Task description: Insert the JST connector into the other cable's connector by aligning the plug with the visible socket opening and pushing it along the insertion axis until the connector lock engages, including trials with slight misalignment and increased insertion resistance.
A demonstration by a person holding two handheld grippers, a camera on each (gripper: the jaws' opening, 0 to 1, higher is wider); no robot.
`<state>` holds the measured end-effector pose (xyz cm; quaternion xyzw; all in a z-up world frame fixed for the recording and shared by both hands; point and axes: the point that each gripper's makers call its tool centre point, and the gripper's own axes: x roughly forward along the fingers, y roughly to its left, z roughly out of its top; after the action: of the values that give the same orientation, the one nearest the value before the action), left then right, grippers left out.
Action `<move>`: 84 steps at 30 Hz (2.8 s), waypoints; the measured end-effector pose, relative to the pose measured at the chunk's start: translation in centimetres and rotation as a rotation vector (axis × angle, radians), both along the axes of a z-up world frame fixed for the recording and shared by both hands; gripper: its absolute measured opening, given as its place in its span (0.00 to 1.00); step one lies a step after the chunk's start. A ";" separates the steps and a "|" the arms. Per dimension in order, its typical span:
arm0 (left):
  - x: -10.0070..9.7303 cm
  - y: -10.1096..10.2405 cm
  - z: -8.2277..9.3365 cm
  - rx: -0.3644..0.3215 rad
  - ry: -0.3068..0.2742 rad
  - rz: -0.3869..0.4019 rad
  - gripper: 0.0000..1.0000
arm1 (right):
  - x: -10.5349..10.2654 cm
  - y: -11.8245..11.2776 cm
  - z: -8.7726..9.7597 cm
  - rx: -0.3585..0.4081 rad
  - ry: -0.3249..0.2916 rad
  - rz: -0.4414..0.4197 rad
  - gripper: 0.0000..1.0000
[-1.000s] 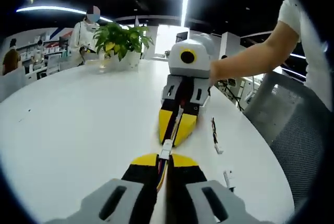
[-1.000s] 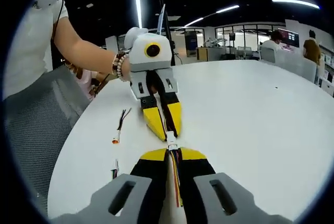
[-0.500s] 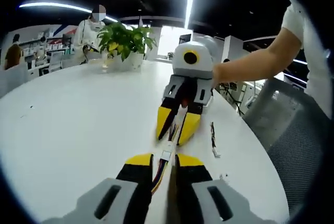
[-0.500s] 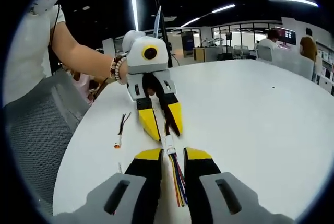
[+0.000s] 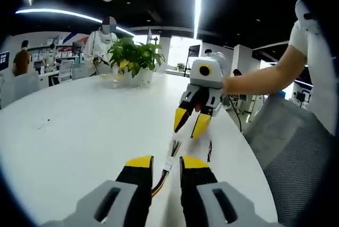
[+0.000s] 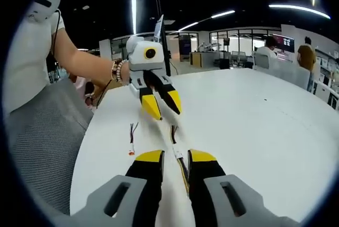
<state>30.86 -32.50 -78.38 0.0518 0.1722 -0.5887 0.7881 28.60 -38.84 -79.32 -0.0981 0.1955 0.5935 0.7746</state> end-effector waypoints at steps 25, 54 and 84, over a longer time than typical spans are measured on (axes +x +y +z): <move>-6.3 0.6 -3.0 0.066 0.076 -0.013 0.15 | -5.2 0.6 -2.3 -0.041 0.054 0.037 0.14; -8.3 0.5 -6.1 0.116 0.038 -0.032 0.14 | -6.3 1.1 -5.7 -0.179 -0.008 0.116 0.12; -8.2 0.3 -6.2 0.137 -0.022 -0.083 0.00 | -6.2 1.4 -5.8 -0.212 -0.072 0.153 0.03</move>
<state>22.67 -32.20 -84.62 0.1194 0.2010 -0.6071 0.7594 22.45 -37.45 -85.16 -0.2151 0.2213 0.6228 0.7190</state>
